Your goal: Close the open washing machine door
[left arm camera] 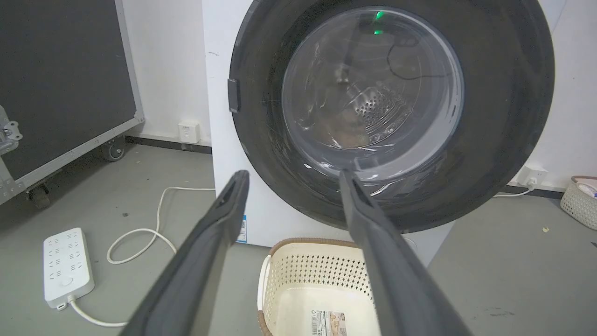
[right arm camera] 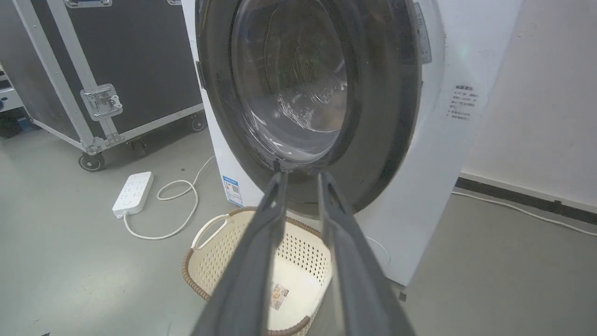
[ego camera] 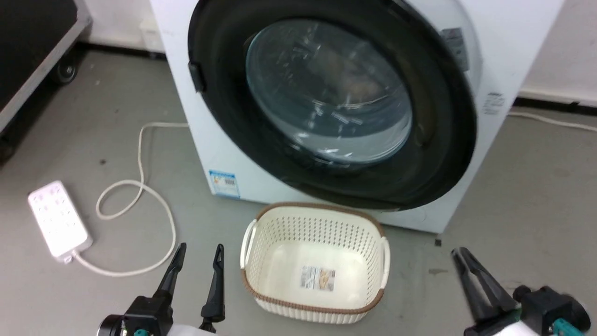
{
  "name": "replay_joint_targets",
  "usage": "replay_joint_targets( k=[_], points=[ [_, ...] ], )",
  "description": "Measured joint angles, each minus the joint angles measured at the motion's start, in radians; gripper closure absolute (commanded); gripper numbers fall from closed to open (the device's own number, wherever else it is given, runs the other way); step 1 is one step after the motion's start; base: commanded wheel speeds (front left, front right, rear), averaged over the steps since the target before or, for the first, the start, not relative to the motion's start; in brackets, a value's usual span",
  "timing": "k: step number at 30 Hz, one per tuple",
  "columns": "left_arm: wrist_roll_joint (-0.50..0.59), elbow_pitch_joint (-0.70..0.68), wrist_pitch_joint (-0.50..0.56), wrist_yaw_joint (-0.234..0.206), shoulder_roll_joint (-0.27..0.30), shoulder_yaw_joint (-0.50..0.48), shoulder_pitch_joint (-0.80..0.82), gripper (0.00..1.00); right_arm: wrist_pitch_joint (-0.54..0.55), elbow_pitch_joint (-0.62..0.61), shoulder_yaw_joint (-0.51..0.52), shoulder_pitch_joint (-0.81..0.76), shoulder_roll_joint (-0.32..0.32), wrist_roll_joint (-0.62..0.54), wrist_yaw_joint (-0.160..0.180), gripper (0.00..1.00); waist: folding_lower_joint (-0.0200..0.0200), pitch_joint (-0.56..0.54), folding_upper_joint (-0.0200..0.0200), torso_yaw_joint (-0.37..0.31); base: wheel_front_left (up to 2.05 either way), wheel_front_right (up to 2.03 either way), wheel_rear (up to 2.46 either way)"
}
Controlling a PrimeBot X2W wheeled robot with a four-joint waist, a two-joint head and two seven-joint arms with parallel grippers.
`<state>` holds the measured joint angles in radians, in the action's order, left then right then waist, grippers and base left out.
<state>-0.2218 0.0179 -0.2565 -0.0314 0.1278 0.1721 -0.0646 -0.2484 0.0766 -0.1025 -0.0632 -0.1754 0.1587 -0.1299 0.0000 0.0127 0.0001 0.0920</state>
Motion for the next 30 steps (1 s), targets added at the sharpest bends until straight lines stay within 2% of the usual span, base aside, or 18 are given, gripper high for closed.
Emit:
replay_joint_targets(
  k=[2, 3, 8, 13, 15, 16, 18, 20, 25, 26, 30],
  points=[
    [0.006, 0.0, 0.0, 0.01, -0.012, -0.005, 0.006, 0.0, 0.001, -0.009, -0.017, 0.018, -0.023, 0.009, 0.0, 1.0, 0.0001, 0.02, 0.0, 0.01, 0.0, 0.0, 0.0],
    [0.019, -0.001, 0.0, 0.02, -0.028, -0.005, 0.022, 0.0, 0.019, -0.022, -0.059, 0.086, -0.075, 0.028, 0.0, 1.0, 0.0001, 0.056, 0.0, 0.026, 0.0, 0.0, 0.0],
    [0.044, -0.004, 0.0, 0.025, -0.053, 0.006, 0.066, 0.0, 0.074, -0.035, -0.154, 0.261, -0.197, 0.102, 0.0, 1.0, 0.0003, 0.13, 0.0, 0.054, 0.0, 0.0, 0.0],
    [0.048, -0.013, 0.0, 0.021, -0.069, 0.022, 0.114, 0.0, 0.126, -0.034, -0.217, 0.445, -0.329, 0.229, 0.0, 1.0, 0.0003, 0.209, 0.0, 0.094, 0.0, 0.0, 0.0],
    [0.049, -0.014, 0.0, 0.016, -0.072, 0.031, 0.131, 0.0, 0.14, -0.012, -0.223, 0.507, -0.383, 0.274, 0.0, 1.0, 0.0003, 0.238, 0.0, 0.114, 0.0, 0.0, 0.0],
    [0.043, -0.016, 0.0, 0.012, -0.076, 0.042, 0.151, 0.0, 0.161, 0.049, -0.227, 0.581, -0.459, 0.322, 0.0, 1.0, 0.0003, 0.275, 0.0, 0.147, 0.0, 0.0, 0.0],
    [0.026, -0.019, 0.0, 0.007, -0.077, 0.045, 0.16, 0.0, 0.168, 0.089, -0.224, 0.622, -0.495, 0.354, 0.0, 1.0, 0.0003, 0.296, 0.0, 0.169, 0.0, 0.0, 0.0],
    [0.013, -0.021, 0.0, 0.002, -0.077, 0.052, 0.17, 0.0, 0.175, 0.126, -0.224, 0.656, -0.521, 0.378, -0.003, 1.0, 0.0003, 0.316, 0.0, 0.189, 0.0, 0.0, 0.0],
    [0.019, -0.023, 0.0, -0.02, -0.077, 0.067, 0.173, 0.0, 0.206, 0.251, -0.202, 0.743, -0.523, 0.412, -0.003, 1.0, 0.0003, 0.354, 0.0, 0.217, 0.0, 0.0, 0.0],
    [0.018, -0.023, 0.0, -0.026, -0.077, 0.076, 0.173, 0.0, 0.217, 0.334, -0.175, 0.811, -0.513, 0.408, -0.003, 1.0, 0.0002, 0.363, 0.0, 0.22, 0.0, 0.0, 0.0],
    [0.02, -0.023, 0.0, -0.035, -0.077, 0.086, 0.18, 0.0, 0.225, 0.449, -0.132, 0.898, -0.482, 0.395, -0.004, 1.0, 0.0, 0.364, 0.0, 0.218, 0.0, 0.0, 0.0]
  ],
)
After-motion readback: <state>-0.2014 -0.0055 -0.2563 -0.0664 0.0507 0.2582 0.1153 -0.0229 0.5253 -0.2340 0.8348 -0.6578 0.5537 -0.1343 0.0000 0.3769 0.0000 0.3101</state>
